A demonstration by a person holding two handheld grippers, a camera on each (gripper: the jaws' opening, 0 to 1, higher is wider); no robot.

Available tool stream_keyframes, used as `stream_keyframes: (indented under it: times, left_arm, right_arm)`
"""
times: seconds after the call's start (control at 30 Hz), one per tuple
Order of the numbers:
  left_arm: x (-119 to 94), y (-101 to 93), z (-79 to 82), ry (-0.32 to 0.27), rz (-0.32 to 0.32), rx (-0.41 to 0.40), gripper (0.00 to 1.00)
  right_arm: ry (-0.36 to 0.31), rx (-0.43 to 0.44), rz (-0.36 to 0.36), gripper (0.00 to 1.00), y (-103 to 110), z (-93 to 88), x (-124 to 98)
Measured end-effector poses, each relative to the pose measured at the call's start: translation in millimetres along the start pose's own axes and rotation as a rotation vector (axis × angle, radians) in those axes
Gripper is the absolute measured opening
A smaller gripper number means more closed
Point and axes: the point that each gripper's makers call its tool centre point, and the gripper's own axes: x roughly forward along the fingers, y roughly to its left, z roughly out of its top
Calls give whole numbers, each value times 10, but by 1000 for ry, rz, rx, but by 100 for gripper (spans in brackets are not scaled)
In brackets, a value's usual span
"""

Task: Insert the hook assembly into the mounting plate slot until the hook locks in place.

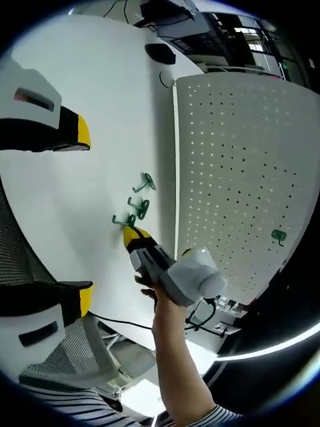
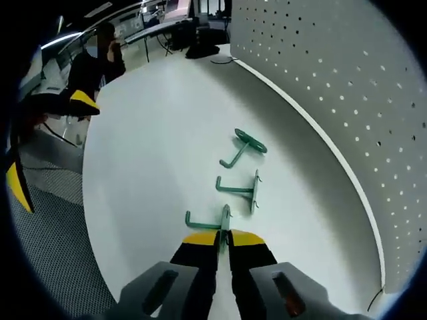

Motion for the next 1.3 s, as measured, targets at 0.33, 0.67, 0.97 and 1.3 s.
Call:
stream_keyframes:
  times: [0.33,0.67,0.97,1.3]
  left_arm:
    - [20,-28,-36,23,-18,5,80]
    - [16,19,9,18,-18,-75,79]
    - [14,36,195,8,-6,-79,77]
    - [181,-130,664,-58,-77,-118,72]
  right_arm:
    - [-85,51,-37,0,-64,123,-111]
    - [-195,102,-66,0,-59,220,-379]
    - [-346,189,-132,0,-102,323,-713]
    - [-485,328,-183,0,-78,357,-1028]
